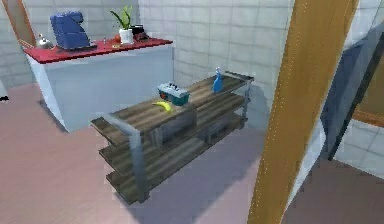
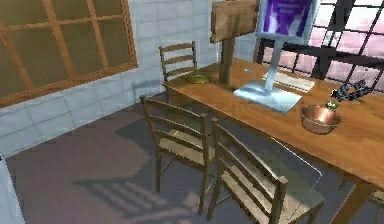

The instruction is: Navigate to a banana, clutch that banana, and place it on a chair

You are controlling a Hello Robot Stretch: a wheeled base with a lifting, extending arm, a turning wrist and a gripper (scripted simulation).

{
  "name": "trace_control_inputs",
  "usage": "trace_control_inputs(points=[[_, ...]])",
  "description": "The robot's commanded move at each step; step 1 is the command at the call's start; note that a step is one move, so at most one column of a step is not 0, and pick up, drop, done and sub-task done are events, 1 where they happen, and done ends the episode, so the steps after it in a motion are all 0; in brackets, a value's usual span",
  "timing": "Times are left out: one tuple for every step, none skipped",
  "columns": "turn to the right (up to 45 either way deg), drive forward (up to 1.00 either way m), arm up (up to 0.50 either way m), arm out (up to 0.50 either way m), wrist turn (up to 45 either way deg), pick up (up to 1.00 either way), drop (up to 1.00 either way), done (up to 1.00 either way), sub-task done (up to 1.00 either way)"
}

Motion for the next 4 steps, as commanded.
trace_control_inputs(points=[[-3.0,0.0,0.0,0.0,0.0,0.0,0.0,0.0,0.0],[0.0,0.65,0.0,0.0,0.0,0.0,0.0,0.0,0.0],[-45.0,0.0,0.0,0.0,0.0,0.0,0.0,0.0,0.0],[-45.0,0.0,0.0,0.0,0.0,0.0,0.0,0.0,0.0]])
